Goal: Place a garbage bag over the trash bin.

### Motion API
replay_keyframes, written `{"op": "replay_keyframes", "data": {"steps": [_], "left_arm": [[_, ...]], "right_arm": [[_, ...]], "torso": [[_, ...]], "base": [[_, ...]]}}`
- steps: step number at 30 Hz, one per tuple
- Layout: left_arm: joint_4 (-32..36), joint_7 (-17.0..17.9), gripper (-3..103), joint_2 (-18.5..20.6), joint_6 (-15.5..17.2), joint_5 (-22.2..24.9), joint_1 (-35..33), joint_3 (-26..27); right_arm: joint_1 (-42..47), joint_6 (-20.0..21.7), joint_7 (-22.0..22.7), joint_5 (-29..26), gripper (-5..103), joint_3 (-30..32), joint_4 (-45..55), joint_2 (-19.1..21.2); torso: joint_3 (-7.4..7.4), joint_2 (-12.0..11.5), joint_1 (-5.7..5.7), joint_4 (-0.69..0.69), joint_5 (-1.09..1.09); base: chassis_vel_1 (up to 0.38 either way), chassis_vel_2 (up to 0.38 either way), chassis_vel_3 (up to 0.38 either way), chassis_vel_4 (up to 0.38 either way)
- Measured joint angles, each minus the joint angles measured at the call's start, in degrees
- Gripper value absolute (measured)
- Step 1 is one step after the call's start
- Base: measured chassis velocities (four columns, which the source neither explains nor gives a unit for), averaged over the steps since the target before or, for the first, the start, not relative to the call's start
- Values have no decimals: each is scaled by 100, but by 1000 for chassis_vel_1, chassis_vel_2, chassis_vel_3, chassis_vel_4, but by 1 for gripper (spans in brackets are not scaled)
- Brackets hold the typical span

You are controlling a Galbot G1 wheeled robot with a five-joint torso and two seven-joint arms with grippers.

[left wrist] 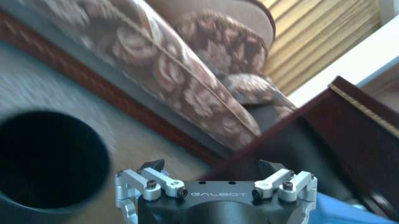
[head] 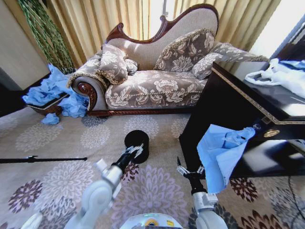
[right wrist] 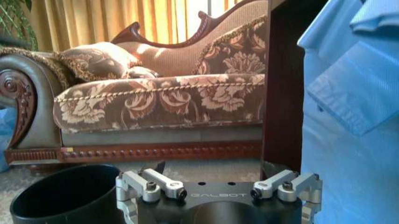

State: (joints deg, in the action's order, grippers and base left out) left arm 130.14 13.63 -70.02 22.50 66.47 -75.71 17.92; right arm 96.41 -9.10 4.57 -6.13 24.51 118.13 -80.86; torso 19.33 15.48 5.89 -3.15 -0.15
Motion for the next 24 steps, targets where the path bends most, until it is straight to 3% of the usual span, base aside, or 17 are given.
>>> {"op": "replay_keyframes", "data": {"steps": [1, 4, 7, 11, 16, 24], "left_arm": [[0, 0, 100, 0, 0, 0, 0, 0], [-367, 372, 100, 96, 105, 930, 775, -633], [-592, 469, 100, 104, 104, 1265, 1186, -966], [-1130, 624, 100, -40, 68, 1858, 2219, -1811], [-1403, 692, 100, -158, 72, 2066, 2745, -2220], [-2093, 751, 100, -798, 55, 2397, 3621, -2795]], "right_arm": [[0, 0, 0, 0, 100, 0, 0, 0], [-138, -5, -1, -51, 100, -9, -119, 51], [-184, 2, -1, -92, 100, -26, -172, 80], [-264, -20, -3, -124, 100, -31, -312, 113], [-256, -44, -4, -112, 100, -9, -355, 110], [-290, -76, 15, -113, 100, 83, -468, 96]], "torso": [[0, 0, 0, 0, 0], [0, 0, 0, 1, 0], [0, 0, 0, 2, 1], [0, 0, 1, 1, 1], [0, 0, 0, 1, 1], [0, 0, 0, 0, 0]], "base": [[0, 0, 0, 0], [0, 0, 0, 0], [0, 0, 0, 0], [0, 0, 0, 0], [0, 0, 0, 0], [0, 0, 0, 0]]}}
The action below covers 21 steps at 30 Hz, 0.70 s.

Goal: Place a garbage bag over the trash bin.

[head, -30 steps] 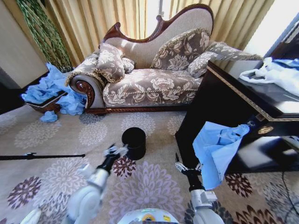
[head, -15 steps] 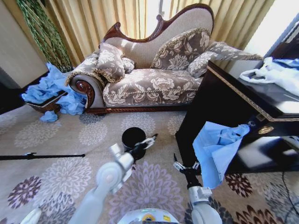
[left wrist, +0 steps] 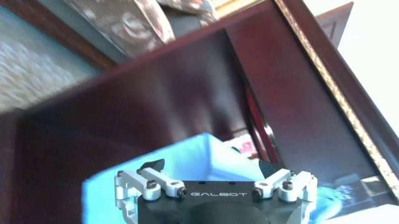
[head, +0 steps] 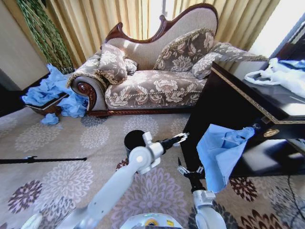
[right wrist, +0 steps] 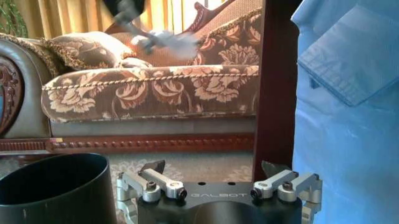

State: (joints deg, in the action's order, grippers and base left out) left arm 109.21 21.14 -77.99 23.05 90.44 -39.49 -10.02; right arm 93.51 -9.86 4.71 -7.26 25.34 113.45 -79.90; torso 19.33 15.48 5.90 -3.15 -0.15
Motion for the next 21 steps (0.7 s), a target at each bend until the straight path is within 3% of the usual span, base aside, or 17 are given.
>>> {"op": "replay_keyframes", "data": {"steps": [4, 13, 21], "left_arm": [[-286, -5, 100, -430, 95, 345, 296, -317], [-744, -50, 100, -1086, 135, 533, 423, -786], [-939, -122, 101, -1188, 138, 487, 365, -717]], "right_arm": [[-76, 21, 14, 5, 100, -17, -46, 2], [-132, 27, 18, 35, 100, -37, -115, -29], [-118, 31, 44, 48, 100, -6, -128, -33]], "torso": [[0, 0, 0, 0, -1], [-1, 0, -1, 0, 1], [-1, 0, -1, 1, -1]], "base": [[0, 0, 0, 0], [0, 0, 0, 0], [0, 0, 0, 0]]}}
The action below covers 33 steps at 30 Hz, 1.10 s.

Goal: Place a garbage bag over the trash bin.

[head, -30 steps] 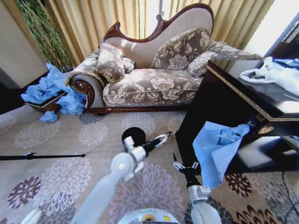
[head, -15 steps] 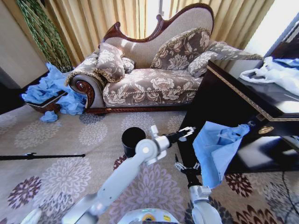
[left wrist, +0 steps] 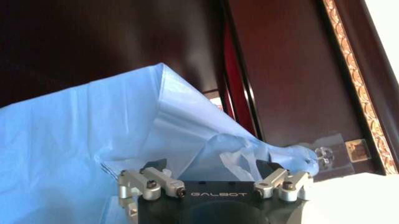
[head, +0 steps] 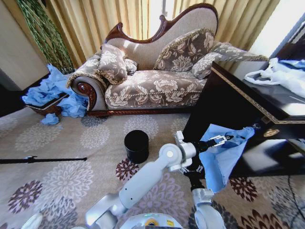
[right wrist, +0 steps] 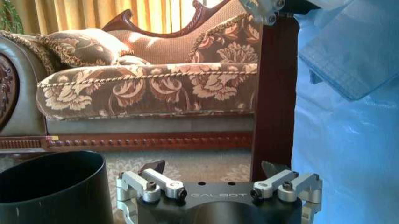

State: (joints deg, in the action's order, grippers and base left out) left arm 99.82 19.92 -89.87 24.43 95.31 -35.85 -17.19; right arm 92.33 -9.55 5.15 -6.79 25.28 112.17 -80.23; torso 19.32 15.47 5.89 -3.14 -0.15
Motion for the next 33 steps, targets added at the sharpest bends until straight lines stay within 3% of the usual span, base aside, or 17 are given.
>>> {"op": "replay_keyframes", "data": {"steps": [5, 9, 11, 17, 20, 24, 26, 29, 33], "left_arm": [[-102, -69, 88, -58, -7, -83, -22, 16], [-121, -139, 66, -105, 26, -91, -42, 13], [-131, -156, 66, -116, 40, -90, -38, 6], [-127, -195, 39, -169, 94, -90, -51, -76], [-128, -213, 33, -195, 103, -94, -60, -110], [-141, -234, 12, -231, 106, -105, -62, -121], [-141, -240, 12, -232, 106, -106, -62, -118], [-128, -254, 1, -232, 105, -109, -52, -108], [-124, -280, 0, -232, 103, -112, -38, -71]], "right_arm": [[11, 9, 12, 34, 100, -6, -7, -1], [31, 34, 13, 51, 100, -24, 4, 10], [31, 35, 13, 58, 100, -26, 5, 11], [68, 27, 13, 116, 100, -51, 5, -31], [75, 23, 11, 125, 100, -58, 5, -34], [81, 14, 11, 136, 100, -56, 10, -32], [89, 10, 11, 146, 100, -55, 10, -32], [110, -2, 11, 167, 100, -56, 10, -33], [87, -7, 11, 173, 100, -69, -11, -33]], "torso": [[0, 0, 0, 0, 0], [0, 0, 0, 0, 0], [0, 0, 0, 0, 0], [0, 0, 0, -1, 0], [0, 0, 0, -1, 0], [0, 0, 0, -1, 0], [0, 0, 0, 0, 0], [0, 0, 0, -1, 0], [0, 0, 0, -1, 0]], "base": [[0, 0, 0, 0], [0, 0, 0, 0], [0, 0, 0, 0], [0, 0, 0, 0], [0, 0, 0, 0], [0, 0, 0, 0], [0, 0, 0, 0], [0, 0, 0, 0], [0, 0, 0, 0]]}}
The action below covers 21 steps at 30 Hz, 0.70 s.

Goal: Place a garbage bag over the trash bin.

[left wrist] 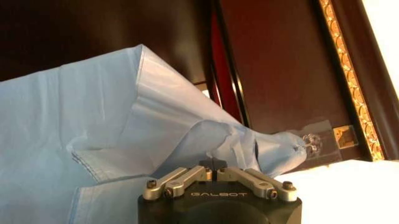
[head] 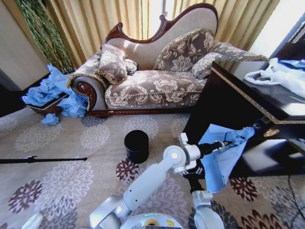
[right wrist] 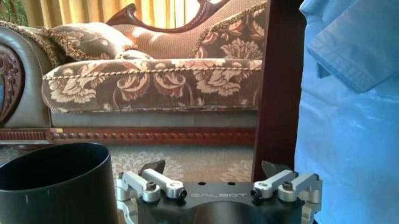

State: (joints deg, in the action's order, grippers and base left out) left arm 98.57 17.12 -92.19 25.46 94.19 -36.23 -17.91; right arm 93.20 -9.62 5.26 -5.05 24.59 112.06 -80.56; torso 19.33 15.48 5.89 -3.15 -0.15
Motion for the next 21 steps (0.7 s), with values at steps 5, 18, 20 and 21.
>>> {"op": "replay_keyframes", "data": {"steps": [5, 18, 20, 21], "left_arm": [[63, 26, 0, 21, -7, -15, -12, 30], [419, 942, 0, 281, 466, -127, -87, 377], [464, 968, 0, 336, 495, -109, -108, 395], [510, 986, 0, 395, 517, -98, -130, 406]], "right_arm": [[-26, 0, 3, 0, 100, -8, -19, 11], [-109, 0, 12, -98, 100, 4, -88, 107], [-107, 0, 13, -106, 100, 5, -90, 108], [-98, -2, 13, -113, 100, 11, -95, 108]], "torso": [[0, 0, 0, 0, 0], [0, 0, 0, 0, 0], [0, 0, 0, 0, 0], [0, 0, 0, 0, 0]], "base": [[0, 0, 0, 0], [0, 0, 0, 0], [0, 0, 0, 0], [0, 0, 0, 0]]}}
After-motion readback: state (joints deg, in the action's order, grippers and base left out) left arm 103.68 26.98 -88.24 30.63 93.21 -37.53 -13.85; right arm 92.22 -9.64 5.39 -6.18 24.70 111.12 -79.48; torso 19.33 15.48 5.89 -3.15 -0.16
